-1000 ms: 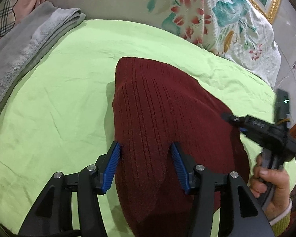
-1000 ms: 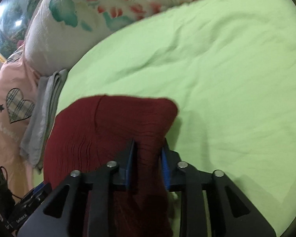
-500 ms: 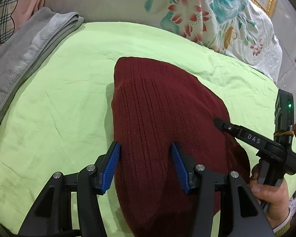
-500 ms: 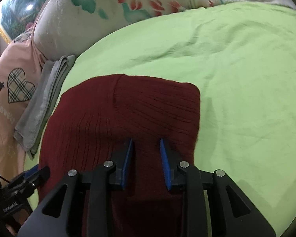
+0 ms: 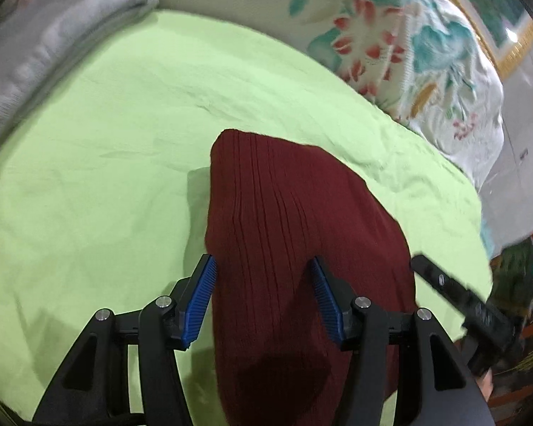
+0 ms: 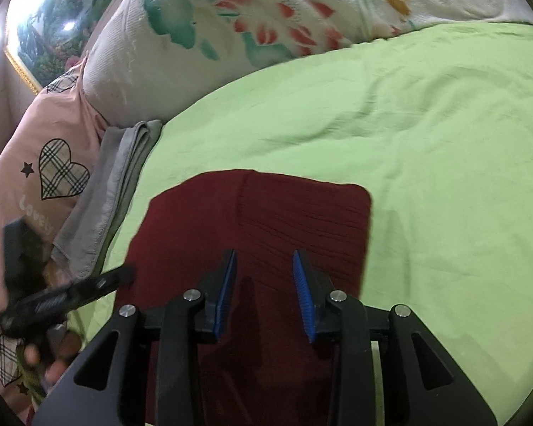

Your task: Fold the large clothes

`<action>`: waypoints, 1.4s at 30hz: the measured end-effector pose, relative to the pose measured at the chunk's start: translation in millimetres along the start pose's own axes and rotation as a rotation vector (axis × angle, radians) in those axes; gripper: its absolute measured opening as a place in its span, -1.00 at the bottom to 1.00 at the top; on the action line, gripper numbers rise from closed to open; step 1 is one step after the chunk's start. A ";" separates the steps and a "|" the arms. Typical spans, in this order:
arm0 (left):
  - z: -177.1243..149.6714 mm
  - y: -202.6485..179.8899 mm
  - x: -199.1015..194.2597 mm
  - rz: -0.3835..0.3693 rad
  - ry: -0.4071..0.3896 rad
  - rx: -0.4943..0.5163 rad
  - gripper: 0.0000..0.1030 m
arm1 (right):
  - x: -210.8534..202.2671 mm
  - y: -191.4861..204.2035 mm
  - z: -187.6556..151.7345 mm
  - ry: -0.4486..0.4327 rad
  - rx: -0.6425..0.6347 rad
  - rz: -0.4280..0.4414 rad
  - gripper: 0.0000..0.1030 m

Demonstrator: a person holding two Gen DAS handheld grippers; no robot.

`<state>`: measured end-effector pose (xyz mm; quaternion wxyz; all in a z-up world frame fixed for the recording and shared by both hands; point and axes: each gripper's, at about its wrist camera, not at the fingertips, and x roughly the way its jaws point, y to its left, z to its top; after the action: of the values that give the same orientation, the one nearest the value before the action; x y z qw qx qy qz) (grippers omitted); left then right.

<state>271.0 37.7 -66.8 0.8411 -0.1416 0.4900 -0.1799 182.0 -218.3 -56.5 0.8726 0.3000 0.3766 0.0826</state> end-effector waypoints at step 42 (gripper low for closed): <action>-135.2 -34.0 -61.3 -0.007 -0.103 0.160 -0.28 | -35.2 -1.1 -83.6 0.081 -0.033 -0.002 -0.34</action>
<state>119.2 25.9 -70.1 0.8732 -0.0850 0.4296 -0.2140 98.2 -193.6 -80.6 0.8614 0.2816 0.4106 0.1004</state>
